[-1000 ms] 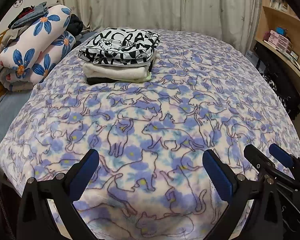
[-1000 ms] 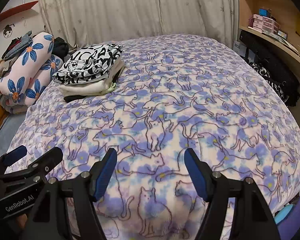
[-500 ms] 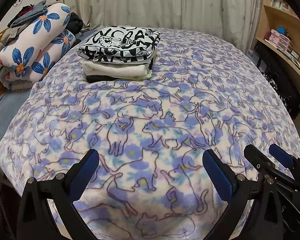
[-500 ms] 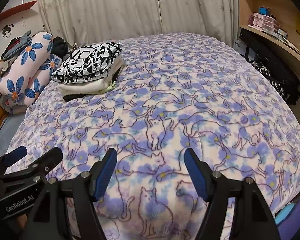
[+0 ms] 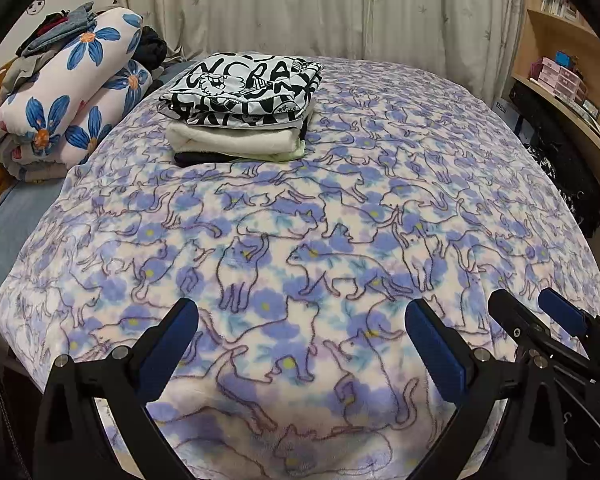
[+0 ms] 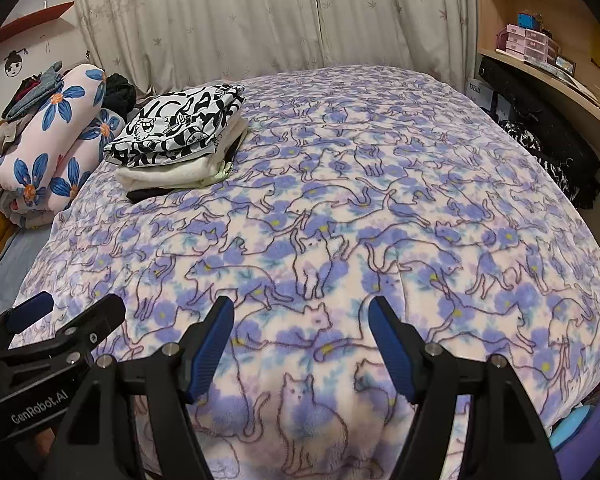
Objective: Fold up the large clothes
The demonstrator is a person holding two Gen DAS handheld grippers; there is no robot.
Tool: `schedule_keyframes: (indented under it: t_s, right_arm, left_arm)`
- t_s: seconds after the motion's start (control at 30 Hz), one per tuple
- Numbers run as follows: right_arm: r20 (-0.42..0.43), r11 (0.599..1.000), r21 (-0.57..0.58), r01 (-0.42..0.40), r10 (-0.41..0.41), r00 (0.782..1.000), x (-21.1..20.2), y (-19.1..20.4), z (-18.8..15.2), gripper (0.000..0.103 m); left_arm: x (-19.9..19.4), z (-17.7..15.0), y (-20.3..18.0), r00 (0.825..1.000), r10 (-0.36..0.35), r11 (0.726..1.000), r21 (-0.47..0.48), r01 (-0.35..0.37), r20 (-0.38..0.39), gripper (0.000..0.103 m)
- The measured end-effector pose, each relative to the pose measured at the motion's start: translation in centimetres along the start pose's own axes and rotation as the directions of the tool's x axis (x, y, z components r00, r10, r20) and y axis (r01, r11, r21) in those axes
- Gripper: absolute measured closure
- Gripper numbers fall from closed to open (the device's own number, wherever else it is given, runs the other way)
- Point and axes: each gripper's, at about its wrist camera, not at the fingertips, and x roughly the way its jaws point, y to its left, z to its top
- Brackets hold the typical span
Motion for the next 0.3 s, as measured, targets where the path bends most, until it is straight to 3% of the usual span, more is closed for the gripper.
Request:
schedule_keyframes:
  t_s: [0.3]
  right_arm:
    - [-0.002, 1.000, -0.002, 0.000, 0.000, 1.000, 0.06, -0.07, -0.02, 0.033]
  left_arm:
    - [0.12, 0.06, 0.11, 1.000, 0.001, 1.000, 0.000, -0.001, -0.005, 0.001]
